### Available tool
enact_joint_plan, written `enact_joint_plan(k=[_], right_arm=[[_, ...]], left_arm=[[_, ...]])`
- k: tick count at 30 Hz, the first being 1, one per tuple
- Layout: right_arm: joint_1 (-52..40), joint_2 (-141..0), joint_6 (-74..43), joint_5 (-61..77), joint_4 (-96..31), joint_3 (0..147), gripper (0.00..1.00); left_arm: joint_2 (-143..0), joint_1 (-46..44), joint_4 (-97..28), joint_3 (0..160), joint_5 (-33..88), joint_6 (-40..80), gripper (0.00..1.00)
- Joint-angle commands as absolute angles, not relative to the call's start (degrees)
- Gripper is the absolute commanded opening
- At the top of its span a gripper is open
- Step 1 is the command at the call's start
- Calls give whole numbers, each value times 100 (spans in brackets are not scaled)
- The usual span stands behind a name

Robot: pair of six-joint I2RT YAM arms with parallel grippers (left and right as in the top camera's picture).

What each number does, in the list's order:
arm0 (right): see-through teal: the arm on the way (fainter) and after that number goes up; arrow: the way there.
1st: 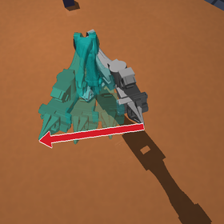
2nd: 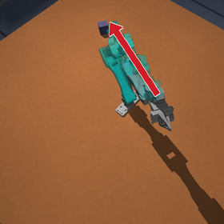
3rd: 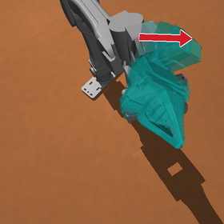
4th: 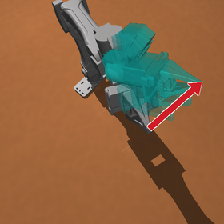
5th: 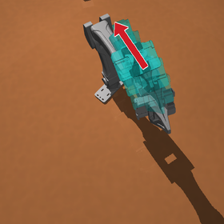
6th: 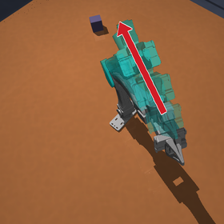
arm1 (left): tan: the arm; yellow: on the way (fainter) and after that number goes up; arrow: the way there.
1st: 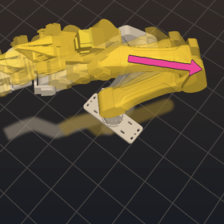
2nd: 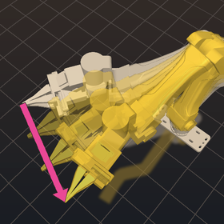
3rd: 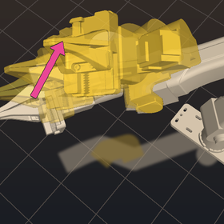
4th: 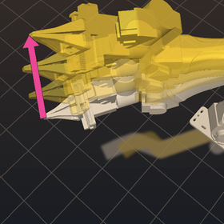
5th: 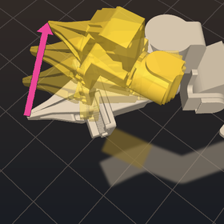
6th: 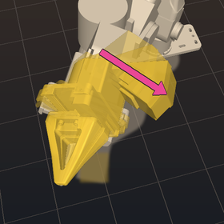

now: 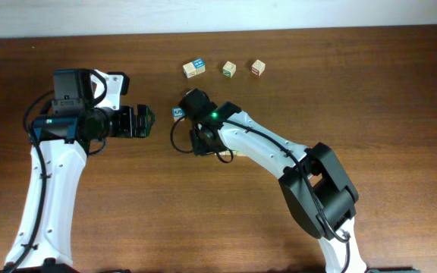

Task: Rotate 4 blocks
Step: 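Place the red-lettered block at the left end of the row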

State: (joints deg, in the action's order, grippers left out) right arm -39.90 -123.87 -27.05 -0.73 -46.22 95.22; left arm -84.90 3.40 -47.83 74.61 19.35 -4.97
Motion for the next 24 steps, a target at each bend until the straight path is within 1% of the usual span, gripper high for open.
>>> enact_joint_plan(k=[1, 2, 4, 5, 6, 9, 11, 14, 15, 17, 19, 20, 22, 24], right_arm=[[-4012, -12366, -2746, -198, -4617, 9638, 19], [-4012, -12234, -2703, -200, -4683, 9776, 16], [-3999, -11850, -2650, -198, -4825, 9974, 16], [-3946, -11557, -2641, -200, -4934, 9998, 17], [-3813, -11262, -2639, -200, -5179, 9998, 21], [-3179, -10903, -2519, -67, -6025, 9998, 21], [-2617, -10912, -1785, 674, -6353, 9872, 20], [-1767, -10912, -910, 1776, -6407, 9548, 20], [-1389, -10912, -613, 2128, -6355, 9384, 21], [-913, -10912, -445, 2528, -6005, 8914, 20], [-642, -10912, -445, 3022, -5524, 8364, 20], [-519, -10912, -445, 3253, -5249, 8038, 17], [-316, -10912, -449, 3699, -4624, 7419, 16], [-270, -10912, -495, 3710, -4265, 7098, 17]], left_arm=[[-8508, 353, -4788, 7542, 2016, -572, 99], [-8508, 353, -4790, 7542, 2016, -572, 99], [-8508, 353, -4788, 7542, 2016, -572, 99], [-8508, 353, -4790, 7542, 2016, -572, 99], [-8508, 353, -4788, 7542, 2016, -572, 99], [-8508, 353, -4788, 7542, 2016, -572, 99], [-8508, 353, -4790, 7542, 2016, -572, 99], [-8508, 353, -4788, 7542, 2016, -572, 99], [-8508, 353, -4788, 7542, 2016, -572, 99], [-8508, 353, -4788, 7542, 2016, -572, 99], [-8508, 353, -4790, 7542, 2016, -572, 99], [-8508, 353, -4764, 7542, 2018, -569, 99], [-8508, 349, -4766, 7542, 2104, -567, 99], [-8510, 349, -4759, 7542, 2327, -567, 99]])
